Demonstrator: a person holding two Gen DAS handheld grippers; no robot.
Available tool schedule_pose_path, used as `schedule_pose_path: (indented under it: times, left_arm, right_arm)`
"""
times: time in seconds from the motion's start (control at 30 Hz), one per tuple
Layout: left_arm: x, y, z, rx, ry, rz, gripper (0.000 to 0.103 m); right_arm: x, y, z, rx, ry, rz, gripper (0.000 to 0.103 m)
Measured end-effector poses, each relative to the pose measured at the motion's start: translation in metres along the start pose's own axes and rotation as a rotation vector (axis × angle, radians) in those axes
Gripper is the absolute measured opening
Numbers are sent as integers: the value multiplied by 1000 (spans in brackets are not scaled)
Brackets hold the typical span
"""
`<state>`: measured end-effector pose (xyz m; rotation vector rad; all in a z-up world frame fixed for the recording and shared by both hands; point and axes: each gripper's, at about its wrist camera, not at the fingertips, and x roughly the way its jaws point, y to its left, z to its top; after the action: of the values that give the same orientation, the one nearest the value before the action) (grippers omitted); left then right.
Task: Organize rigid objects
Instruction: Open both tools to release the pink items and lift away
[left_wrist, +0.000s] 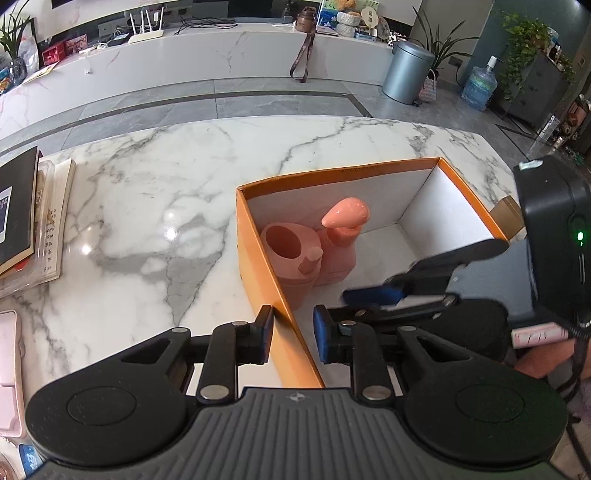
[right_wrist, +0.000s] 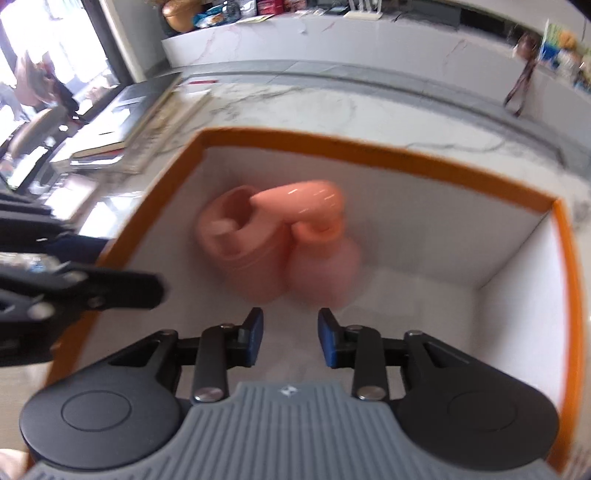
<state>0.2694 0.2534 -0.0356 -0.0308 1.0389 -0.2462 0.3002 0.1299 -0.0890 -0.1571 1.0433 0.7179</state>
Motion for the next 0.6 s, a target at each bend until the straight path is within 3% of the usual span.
schedule_pose_path:
  times: [0.1, 0.17, 0.37, 0.43, 0.6]
  left_arm:
    - [0, 1, 0, 1, 2, 7, 19]
    - [0, 5, 0, -21, 5, -9, 20]
    - [-1, 5, -1, -18, 4, -17, 20]
    - [-1, 6, -1, -18, 4, -20, 20]
    - [-2, 7, -2, -23, 2, -22, 20]
  right_arm:
    - [8, 8, 0, 15, 2, 34, 16]
    - [15, 9, 2, 36, -9, 45, 10]
    - [24, -5, 5, 168, -23, 18, 8]
    - [22, -4, 4, 152, -45, -42, 5]
    - [14, -6, 2, 139, -29, -12, 5]
